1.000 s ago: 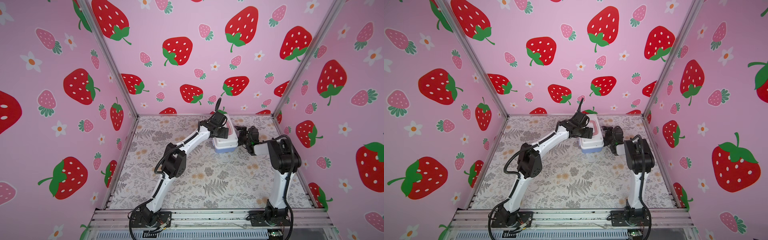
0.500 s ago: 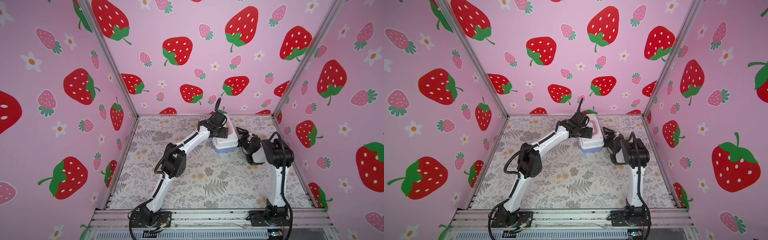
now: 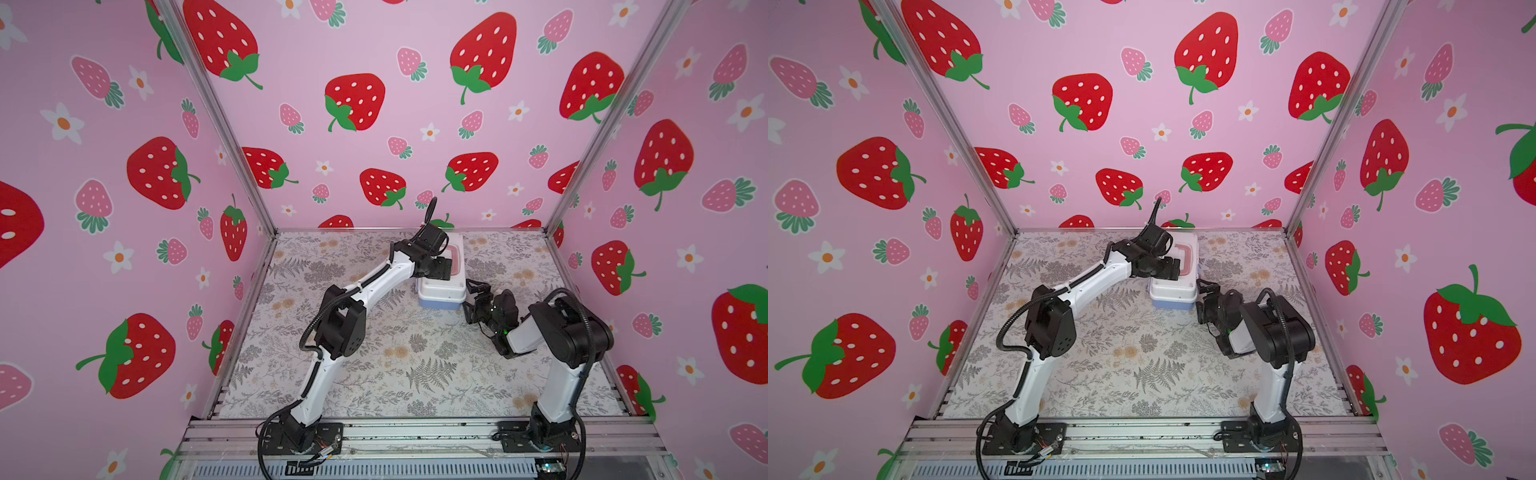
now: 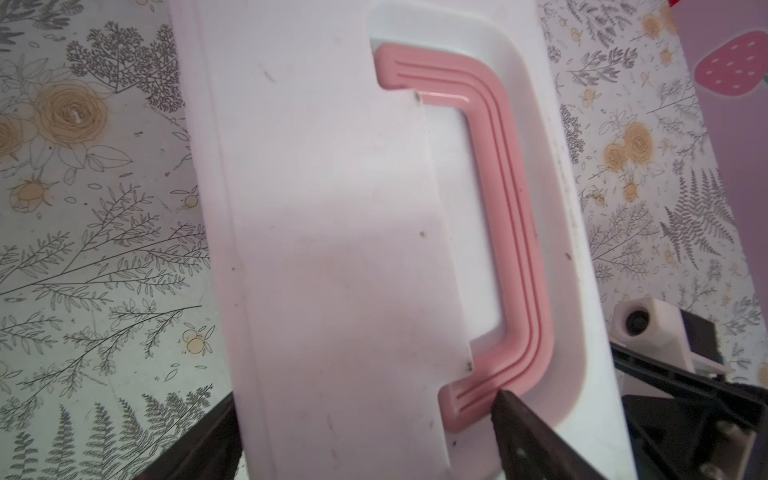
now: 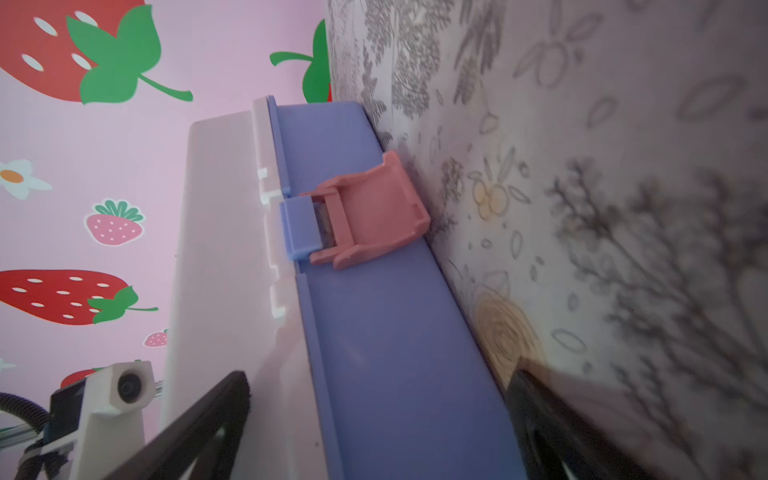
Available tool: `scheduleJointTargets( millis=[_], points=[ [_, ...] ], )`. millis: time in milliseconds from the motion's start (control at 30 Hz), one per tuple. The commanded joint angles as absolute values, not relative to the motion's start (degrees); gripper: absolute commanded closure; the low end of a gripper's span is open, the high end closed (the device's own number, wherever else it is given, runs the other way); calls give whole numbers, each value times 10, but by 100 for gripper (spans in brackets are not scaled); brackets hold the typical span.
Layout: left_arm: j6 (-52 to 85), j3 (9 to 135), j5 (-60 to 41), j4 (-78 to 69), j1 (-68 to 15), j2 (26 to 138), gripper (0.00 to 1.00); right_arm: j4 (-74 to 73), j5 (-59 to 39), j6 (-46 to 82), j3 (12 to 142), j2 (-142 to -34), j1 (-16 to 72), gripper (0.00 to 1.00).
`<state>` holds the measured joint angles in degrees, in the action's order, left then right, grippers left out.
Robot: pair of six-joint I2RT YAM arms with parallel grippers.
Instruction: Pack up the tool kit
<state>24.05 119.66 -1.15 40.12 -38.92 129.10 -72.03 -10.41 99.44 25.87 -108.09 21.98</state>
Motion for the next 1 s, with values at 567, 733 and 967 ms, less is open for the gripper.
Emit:
scheduleJointTargets(
  millis=[567, 733, 967],
  points=[
    [192, 1096, -120, 421, -402, 1215, 5, -629, -250, 1032, 307, -1064, 161, 1],
    [196, 1099, -128, 414, -402, 1226, 5, -566, -235, 1033, 359, -1079, 160, 1],
    [203, 1120, -136, 414, -402, 1248, 5, -504, -211, 1045, 399, -1104, 159, 1]
  ],
)
